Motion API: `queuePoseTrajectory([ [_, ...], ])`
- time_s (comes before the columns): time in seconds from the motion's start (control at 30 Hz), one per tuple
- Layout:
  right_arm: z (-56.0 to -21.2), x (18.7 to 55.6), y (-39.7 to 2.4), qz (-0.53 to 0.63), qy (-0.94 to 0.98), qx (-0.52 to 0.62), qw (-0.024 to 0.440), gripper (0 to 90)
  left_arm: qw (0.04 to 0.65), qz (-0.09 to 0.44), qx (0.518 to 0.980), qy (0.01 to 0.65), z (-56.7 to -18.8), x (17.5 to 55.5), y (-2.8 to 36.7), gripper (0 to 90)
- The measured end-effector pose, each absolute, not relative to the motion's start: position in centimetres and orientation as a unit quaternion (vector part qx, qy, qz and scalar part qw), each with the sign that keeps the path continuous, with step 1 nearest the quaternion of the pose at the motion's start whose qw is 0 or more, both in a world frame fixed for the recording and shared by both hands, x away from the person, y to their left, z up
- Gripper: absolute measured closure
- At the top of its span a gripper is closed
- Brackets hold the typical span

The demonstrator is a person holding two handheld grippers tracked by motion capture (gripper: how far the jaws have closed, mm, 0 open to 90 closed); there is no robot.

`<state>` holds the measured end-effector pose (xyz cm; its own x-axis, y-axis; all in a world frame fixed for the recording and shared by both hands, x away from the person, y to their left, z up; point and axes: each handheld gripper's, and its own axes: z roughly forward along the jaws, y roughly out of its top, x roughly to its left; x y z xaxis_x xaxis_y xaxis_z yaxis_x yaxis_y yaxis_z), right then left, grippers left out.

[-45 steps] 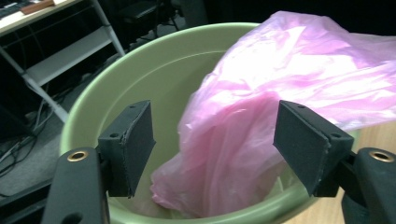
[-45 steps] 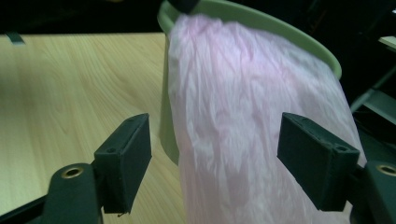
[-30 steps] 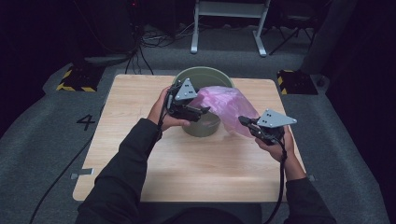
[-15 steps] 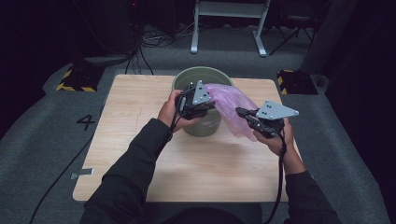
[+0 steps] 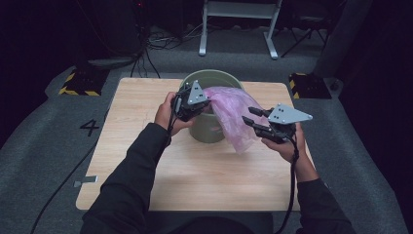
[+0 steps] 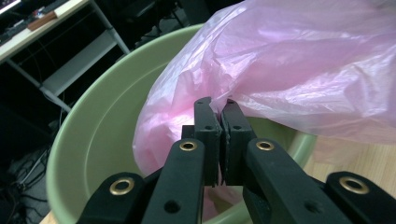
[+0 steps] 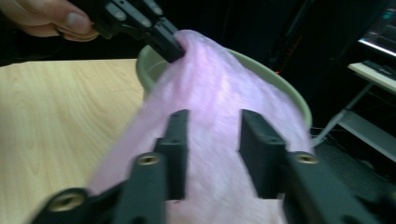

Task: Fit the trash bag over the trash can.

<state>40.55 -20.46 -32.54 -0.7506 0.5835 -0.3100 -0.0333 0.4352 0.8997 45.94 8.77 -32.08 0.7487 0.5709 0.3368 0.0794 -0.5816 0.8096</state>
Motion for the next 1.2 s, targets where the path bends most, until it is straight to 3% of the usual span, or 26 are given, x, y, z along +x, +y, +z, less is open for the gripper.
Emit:
queuePoseTrajectory([
  [0.13, -32.5, 40.4, -21.3, 0.512, 0.781, 0.186, 0.306, 42.2, 0.411, 0.289, 0.839, 0.211, -32.3, 46.8, 10.0, 87.3],
  [0.3, -33.0, 40.7, -23.0, 0.517, 0.772, 0.208, 0.307, 35.5, 0.419, 0.274, 0.835, 0.229, -32.7, 47.6, 11.4, 87.0],
  [0.93, -35.1, 40.1, -23.5, 0.514, 0.8, 0.155, 0.269, 27.1, 0.421, 0.263, 0.829, 0.257, -33.1, 48.6, 13.0, 84.1],
  [1.07, -35.0, 40.1, -22.4, 0.503, 0.807, 0.142, 0.276, 28.9, 0.421, 0.264, 0.827, 0.262, -33.2, 48.7, 13.1, 81.3],
  [1.13, -34.9, 40.3, -22.0, 0.5, 0.807, 0.141, 0.28, 38.0, 0.424, 0.264, 0.825, 0.264, -33.2, 48.6, 13.1, 78.6],
  [1.2, -34.8, 40.4, -21.7, 0.495, 0.809, 0.137, 0.287, 52.8, 0.422, 0.27, 0.824, 0.266, -33.2, 48.6, 13.2, 71.4],
])
